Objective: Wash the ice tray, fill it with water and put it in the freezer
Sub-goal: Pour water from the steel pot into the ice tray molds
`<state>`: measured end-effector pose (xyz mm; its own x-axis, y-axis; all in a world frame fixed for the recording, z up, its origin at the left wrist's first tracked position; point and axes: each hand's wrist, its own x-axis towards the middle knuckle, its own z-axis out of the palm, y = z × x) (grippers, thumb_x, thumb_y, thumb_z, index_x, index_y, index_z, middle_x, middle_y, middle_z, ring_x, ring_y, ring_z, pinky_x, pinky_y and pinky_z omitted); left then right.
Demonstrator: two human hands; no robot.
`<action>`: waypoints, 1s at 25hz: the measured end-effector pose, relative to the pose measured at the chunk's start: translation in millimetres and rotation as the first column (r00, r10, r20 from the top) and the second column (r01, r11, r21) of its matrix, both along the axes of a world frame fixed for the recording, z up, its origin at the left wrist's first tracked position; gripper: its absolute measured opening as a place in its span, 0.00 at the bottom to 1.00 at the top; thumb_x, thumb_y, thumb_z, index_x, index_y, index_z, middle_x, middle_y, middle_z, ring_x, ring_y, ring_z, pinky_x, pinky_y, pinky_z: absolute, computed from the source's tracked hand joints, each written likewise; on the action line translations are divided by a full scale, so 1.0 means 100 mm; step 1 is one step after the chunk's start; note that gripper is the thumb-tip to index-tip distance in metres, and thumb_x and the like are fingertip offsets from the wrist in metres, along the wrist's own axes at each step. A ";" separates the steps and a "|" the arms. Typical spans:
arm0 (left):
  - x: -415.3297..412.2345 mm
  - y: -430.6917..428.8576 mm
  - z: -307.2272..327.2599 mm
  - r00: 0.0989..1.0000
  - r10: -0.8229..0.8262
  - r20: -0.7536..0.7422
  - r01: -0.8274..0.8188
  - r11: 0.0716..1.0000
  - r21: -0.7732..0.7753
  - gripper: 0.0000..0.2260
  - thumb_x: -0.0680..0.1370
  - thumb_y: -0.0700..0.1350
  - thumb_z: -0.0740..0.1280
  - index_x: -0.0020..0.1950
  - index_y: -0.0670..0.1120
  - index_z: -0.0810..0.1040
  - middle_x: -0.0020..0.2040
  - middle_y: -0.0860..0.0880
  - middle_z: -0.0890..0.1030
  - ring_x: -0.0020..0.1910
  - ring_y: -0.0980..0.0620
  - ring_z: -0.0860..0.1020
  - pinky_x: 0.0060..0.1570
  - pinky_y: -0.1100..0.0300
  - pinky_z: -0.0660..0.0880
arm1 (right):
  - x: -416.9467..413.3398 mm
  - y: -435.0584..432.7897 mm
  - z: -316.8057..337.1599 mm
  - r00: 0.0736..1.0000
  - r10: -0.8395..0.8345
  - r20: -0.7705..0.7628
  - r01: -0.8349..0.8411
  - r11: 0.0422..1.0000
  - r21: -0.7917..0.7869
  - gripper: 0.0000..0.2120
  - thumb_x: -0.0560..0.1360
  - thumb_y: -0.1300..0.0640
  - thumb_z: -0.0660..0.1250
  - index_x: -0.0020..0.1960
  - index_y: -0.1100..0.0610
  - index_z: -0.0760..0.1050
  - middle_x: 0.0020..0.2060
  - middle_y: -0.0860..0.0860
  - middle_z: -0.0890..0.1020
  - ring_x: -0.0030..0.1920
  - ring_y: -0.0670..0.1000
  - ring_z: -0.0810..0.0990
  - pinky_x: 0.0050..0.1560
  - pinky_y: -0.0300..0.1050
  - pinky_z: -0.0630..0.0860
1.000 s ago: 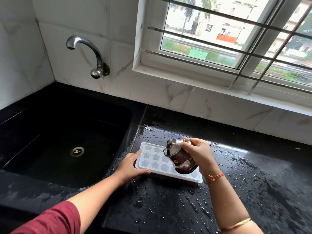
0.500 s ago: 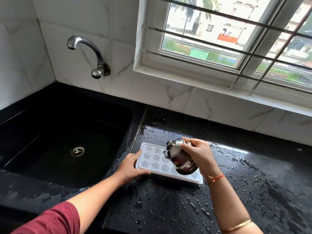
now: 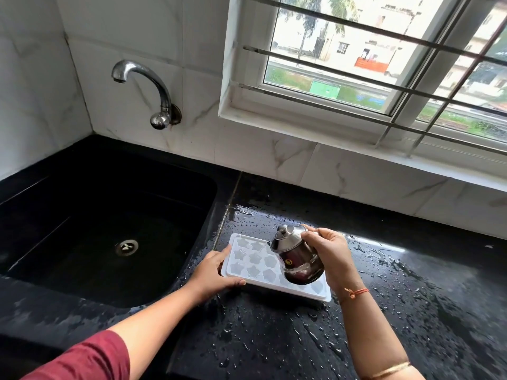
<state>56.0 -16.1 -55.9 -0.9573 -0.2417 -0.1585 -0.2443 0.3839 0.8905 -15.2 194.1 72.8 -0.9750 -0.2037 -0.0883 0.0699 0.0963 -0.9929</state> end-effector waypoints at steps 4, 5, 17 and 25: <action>0.00 0.00 0.01 1.000 -0.010 0.012 0.010 1.000 -0.012 0.47 0.58 0.55 0.77 0.74 0.54 0.60 0.56 0.50 0.70 0.56 0.55 0.71 0.57 0.66 0.64 | -0.02 -0.03 0.03 0.999 -0.011 -0.034 0.011 1.000 0.008 0.20 0.71 0.67 0.69 0.24 0.53 0.71 0.40 0.57 0.79 0.30 0.40 0.78 0.28 0.33 0.75; 0.01 0.00 0.01 1.000 -0.013 0.015 0.014 1.000 -0.019 0.48 0.56 0.57 0.75 0.74 0.54 0.60 0.55 0.50 0.70 0.56 0.55 0.71 0.56 0.66 0.64 | -0.02 -0.05 0.03 0.999 -0.010 -0.046 0.011 1.000 0.025 0.19 0.70 0.67 0.70 0.25 0.52 0.71 0.40 0.57 0.80 0.30 0.40 0.79 0.28 0.32 0.74; -0.01 -0.02 -0.02 1.000 -0.012 0.019 0.012 1.000 -0.029 0.46 0.59 0.54 0.77 0.74 0.54 0.59 0.55 0.50 0.70 0.56 0.55 0.70 0.55 0.66 0.63 | -0.16 -0.15 -0.01 0.990 0.017 -0.141 0.016 0.973 0.230 0.05 0.69 0.62 0.72 0.45 0.61 0.79 0.48 0.50 0.80 0.37 0.42 0.77 0.32 0.32 0.73; -0.02 -0.02 -0.03 1.000 -0.009 0.015 0.010 0.999 -0.037 0.44 0.63 0.51 0.78 0.74 0.54 0.59 0.55 0.51 0.70 0.57 0.54 0.71 0.57 0.65 0.64 | -0.17 -0.18 0.00 0.984 0.024 -0.177 0.021 0.967 0.253 0.04 0.69 0.62 0.72 0.39 0.55 0.79 0.43 0.49 0.80 0.38 0.45 0.78 0.38 0.35 0.76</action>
